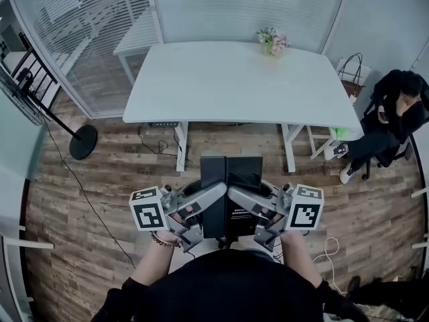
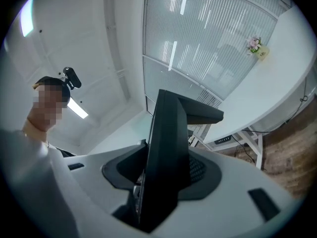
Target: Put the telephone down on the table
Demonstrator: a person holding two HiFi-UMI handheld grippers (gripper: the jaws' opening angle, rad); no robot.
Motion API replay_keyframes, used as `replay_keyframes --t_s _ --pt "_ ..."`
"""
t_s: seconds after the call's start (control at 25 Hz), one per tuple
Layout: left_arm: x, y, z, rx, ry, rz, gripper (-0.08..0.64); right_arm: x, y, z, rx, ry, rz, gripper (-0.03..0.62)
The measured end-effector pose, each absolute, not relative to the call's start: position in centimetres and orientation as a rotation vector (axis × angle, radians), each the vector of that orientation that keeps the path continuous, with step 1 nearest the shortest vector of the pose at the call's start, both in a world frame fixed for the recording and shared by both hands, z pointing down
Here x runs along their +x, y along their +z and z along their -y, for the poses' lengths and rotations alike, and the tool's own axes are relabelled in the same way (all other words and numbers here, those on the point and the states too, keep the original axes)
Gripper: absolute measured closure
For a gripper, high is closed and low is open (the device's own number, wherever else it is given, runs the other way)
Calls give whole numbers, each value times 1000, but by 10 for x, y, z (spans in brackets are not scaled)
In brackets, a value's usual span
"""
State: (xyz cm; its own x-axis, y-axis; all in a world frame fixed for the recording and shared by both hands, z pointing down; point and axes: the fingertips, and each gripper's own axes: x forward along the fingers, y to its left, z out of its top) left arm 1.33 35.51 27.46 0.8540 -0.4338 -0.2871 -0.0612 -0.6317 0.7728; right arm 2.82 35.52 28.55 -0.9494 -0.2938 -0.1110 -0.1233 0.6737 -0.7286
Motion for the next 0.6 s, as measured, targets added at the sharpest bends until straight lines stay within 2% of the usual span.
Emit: replay_keyframes --t_s 0.6 --pt "44 267 -269 2212 -577 369 380 58 278 -269 -331 -1135 -2664 399"
